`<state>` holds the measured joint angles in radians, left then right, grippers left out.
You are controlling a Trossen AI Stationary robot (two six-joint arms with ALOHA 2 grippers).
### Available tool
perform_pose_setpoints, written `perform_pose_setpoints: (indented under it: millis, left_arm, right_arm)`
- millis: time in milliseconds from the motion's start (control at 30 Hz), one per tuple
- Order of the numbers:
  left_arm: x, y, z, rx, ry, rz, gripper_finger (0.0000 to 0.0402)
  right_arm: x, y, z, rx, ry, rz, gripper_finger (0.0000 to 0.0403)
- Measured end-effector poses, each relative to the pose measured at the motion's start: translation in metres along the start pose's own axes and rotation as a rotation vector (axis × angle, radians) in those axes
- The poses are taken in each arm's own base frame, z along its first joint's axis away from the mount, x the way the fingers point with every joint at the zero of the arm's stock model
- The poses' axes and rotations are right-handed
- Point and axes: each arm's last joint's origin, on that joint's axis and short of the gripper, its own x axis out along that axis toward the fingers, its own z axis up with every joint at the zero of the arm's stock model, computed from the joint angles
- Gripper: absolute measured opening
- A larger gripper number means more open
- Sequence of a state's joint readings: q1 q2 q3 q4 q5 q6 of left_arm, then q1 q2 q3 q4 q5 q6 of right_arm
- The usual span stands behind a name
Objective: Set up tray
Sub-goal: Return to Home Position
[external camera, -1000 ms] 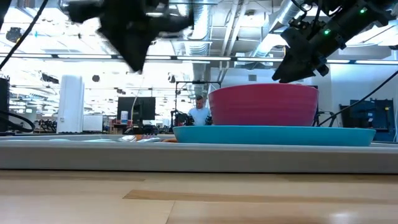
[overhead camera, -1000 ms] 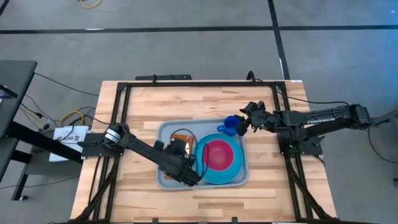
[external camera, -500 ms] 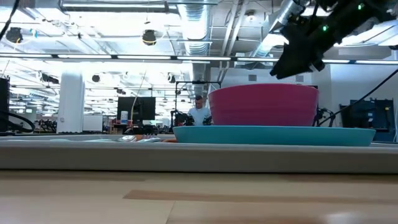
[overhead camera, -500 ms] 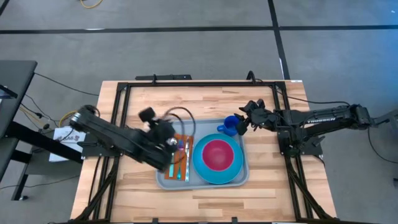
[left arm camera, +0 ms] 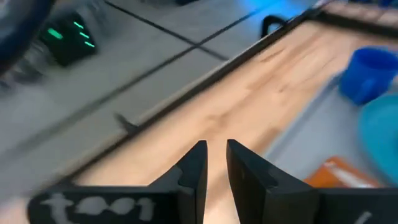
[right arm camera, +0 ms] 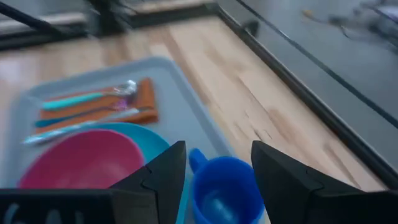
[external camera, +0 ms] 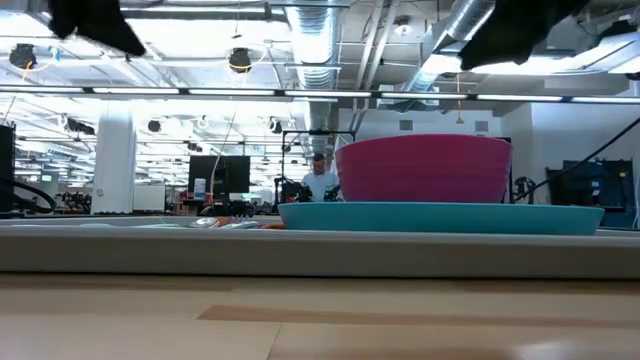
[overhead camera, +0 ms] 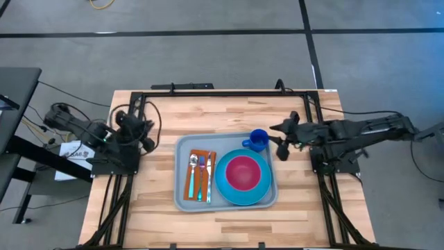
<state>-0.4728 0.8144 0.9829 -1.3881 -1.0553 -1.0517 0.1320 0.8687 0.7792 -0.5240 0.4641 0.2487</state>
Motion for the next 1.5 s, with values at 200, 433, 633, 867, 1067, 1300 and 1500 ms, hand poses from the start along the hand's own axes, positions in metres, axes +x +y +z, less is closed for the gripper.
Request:
perform_pose_setpoints:
  millis: [200, 433, 633, 867, 1067, 1300, 1500]
  left_arm:
    - [0.021, -0.003, -0.047, -0.098, -0.116, -0.280, 0.0048]
    - [0.032, -0.012, -0.074, -0.078, -0.401, -0.628, 0.0048]
    - [0.039, -0.013, -0.096, -0.060, -0.644, -0.826, 0.0048]
    - [0.047, -0.009, -0.116, -0.054, -0.718, -0.842, 0.0048]
    - [0.049, -0.009, -0.120, -0.067, -0.669, -0.840, 0.0048]
    - [0.053, -0.010, -0.125, -0.031, -0.624, -0.770, 0.0048]
    - [0.059, -0.012, -0.133, 0.017, -0.547, -0.719, 0.0048]
  right_arm:
    - [-0.041, -0.019, 0.001, -0.068, -0.151, 0.120, 0.0177]
    - [-0.050, -0.035, -0.056, -0.002, -0.386, 0.290, 0.0177]
    - [-0.044, -0.042, -0.101, 0.052, -0.574, 0.345, 0.0177]
    - [-0.026, -0.035, -0.112, 0.037, -0.530, 0.339, 0.0177]
    - [-0.013, -0.033, -0.124, 0.043, -0.623, 0.338, 0.0177]
    - [-0.002, -0.031, -0.134, 0.116, -0.636, 0.344, 0.0177]
    - [0.003, -0.031, -0.139, 0.190, -0.556, 0.341, 0.0177]
